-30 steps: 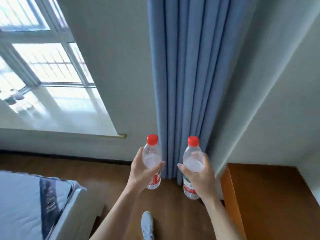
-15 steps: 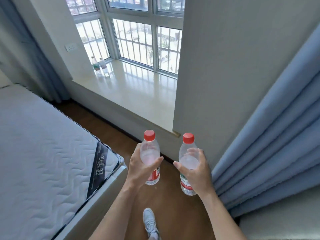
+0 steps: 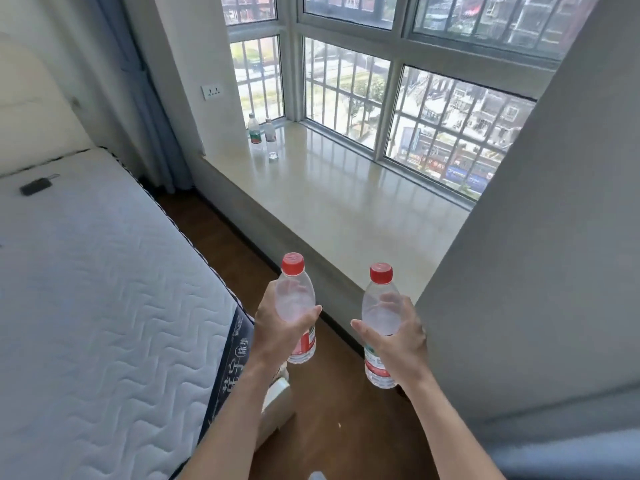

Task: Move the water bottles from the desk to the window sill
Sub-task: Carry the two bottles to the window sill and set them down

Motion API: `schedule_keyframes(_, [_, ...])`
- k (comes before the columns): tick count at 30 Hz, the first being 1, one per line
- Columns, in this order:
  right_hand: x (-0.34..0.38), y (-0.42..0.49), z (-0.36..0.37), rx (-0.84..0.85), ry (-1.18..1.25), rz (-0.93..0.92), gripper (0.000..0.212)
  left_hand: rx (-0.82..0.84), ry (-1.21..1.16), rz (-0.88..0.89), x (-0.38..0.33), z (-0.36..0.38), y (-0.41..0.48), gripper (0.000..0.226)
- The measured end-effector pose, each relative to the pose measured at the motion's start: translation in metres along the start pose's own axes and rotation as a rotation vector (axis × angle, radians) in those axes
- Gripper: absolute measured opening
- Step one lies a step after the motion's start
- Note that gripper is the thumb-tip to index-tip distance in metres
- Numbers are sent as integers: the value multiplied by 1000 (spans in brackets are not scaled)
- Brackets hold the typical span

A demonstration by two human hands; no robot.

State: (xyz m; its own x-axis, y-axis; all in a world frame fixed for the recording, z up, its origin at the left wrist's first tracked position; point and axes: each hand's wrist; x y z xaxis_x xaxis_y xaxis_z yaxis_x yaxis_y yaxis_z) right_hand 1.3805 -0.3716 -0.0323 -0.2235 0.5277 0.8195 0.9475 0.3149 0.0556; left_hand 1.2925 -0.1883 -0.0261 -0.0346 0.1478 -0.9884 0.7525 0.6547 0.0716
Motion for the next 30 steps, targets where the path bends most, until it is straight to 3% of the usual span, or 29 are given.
schedule_keyframes(9, [22,83,61,131,27,-77,59,-148,74,-39,19,-27,67,57])
schedule_keyframes(17, [50,212,122,257,39,-163,59,-295,104,-74,32,-33,180,64])
schedule_keyframes(23, [76,337,146,368,67,-207,53,-403,65,-54,27,-12,293,45])
schedule_keyframes(30, [102,422,181,466,97,-263,52,-471,101,-48,27,-2,367,44])
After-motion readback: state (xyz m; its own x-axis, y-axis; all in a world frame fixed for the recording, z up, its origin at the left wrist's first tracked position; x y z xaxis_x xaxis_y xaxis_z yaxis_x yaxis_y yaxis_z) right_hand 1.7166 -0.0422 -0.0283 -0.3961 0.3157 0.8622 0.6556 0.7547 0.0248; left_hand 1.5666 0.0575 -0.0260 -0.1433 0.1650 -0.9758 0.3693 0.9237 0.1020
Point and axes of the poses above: each hand's wrist, its own y-axis towards the middle knuckle, its own z-axis out of the palm, x = y × z, and after that the axes turned 10 degrees about -y, right-handed
